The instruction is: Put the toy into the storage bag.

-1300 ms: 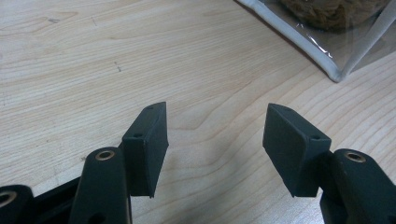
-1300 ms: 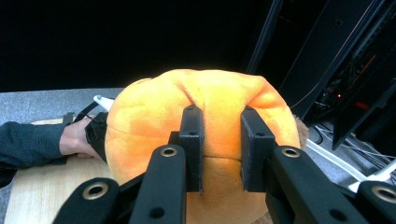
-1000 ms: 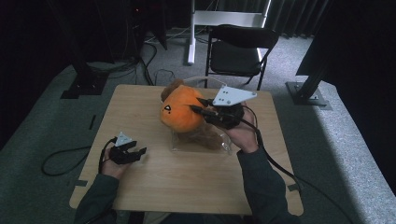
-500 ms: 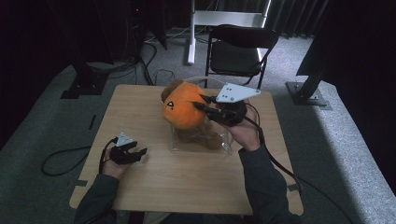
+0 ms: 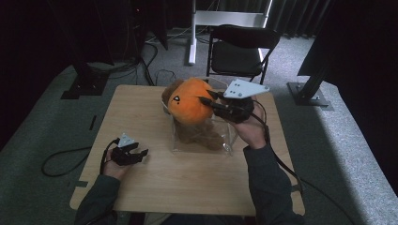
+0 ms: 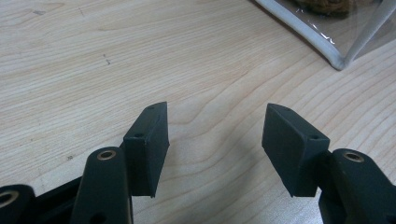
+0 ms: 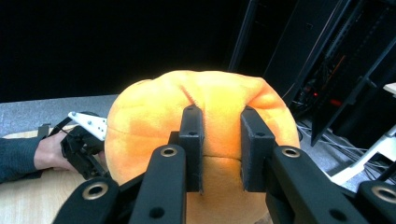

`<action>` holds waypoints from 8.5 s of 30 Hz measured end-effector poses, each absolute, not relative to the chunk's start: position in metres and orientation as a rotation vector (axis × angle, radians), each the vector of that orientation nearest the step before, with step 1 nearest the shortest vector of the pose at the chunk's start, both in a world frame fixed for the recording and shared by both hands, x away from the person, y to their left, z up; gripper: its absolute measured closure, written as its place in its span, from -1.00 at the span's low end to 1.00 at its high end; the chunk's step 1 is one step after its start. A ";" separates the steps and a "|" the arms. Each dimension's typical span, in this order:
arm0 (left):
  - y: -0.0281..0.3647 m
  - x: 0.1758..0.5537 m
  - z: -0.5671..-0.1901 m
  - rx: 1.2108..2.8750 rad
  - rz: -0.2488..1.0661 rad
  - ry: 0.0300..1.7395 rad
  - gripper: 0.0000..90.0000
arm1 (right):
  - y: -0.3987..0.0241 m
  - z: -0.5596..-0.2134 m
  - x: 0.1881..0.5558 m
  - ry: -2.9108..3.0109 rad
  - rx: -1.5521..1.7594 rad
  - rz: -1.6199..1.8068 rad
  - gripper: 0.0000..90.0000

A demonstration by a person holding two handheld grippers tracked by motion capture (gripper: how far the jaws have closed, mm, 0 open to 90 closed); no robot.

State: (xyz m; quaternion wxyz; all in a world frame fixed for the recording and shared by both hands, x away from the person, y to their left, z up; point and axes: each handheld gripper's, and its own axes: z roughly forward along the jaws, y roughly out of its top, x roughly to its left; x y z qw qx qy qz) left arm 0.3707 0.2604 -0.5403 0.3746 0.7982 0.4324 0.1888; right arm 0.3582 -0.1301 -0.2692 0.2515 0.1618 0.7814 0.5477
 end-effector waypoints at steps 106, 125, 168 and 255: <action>0.258 0.371 -0.542 2.066 0.478 1.102 -0.09 | -0.169 -0.280 0.392 2.008 0.691 1.398 0.65; 0.258 0.371 -0.542 2.064 0.479 1.106 -0.09 | -0.166 -0.283 0.392 2.018 0.693 1.359 0.64; 0.258 0.371 -0.542 2.060 0.476 1.108 -0.09 | -0.178 -0.312 0.398 2.058 0.762 1.343 0.64; 0.257 0.372 -0.542 2.064 0.476 1.110 -0.09 | -0.171 -0.372 0.392 2.258 0.850 1.234 0.63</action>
